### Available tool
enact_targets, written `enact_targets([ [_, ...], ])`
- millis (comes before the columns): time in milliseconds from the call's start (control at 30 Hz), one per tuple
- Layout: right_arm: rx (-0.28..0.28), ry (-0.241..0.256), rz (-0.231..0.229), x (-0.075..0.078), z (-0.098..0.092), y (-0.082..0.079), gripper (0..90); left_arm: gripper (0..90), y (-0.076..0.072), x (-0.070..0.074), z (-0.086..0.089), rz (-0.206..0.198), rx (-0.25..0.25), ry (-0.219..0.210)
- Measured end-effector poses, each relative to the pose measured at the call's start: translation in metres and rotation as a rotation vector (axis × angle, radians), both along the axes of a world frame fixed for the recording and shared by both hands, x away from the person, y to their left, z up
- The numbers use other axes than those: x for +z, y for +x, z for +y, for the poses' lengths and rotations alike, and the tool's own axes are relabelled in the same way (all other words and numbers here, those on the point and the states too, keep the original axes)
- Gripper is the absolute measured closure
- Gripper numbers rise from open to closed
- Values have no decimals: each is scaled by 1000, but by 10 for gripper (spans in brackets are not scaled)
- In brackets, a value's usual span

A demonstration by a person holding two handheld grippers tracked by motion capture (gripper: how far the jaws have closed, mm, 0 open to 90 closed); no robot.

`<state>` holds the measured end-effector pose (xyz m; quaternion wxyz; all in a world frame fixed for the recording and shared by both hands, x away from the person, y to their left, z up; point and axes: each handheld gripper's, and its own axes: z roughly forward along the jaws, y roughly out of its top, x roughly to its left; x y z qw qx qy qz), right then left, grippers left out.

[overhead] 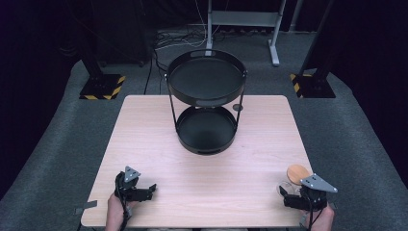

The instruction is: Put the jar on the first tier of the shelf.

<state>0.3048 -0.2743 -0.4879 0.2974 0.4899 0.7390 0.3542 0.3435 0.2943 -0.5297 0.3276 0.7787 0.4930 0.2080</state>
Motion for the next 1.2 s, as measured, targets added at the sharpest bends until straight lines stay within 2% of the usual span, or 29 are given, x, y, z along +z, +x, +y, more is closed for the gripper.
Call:
enact_targets([
  [267,14,14,1,1,3,8,0,32,0,0,0,0,0,-1],
  [733,21,20,5,-1,7,12,4,33,0,0,0,0,1,-1],
  [933,27,39,-16,0,5,10,166,32,0,0,0,0,0,0],
  [967,15,35,-18,0,5,9,211,33,0,0,0,-1,1,-1],
  [1033,7,46,-15,0,4,8,245,32,0,0,0,-1,1,-1],
  [1200,4,69,-15,0,2,8,253,32,0,0,0,-1,1,-1],
])
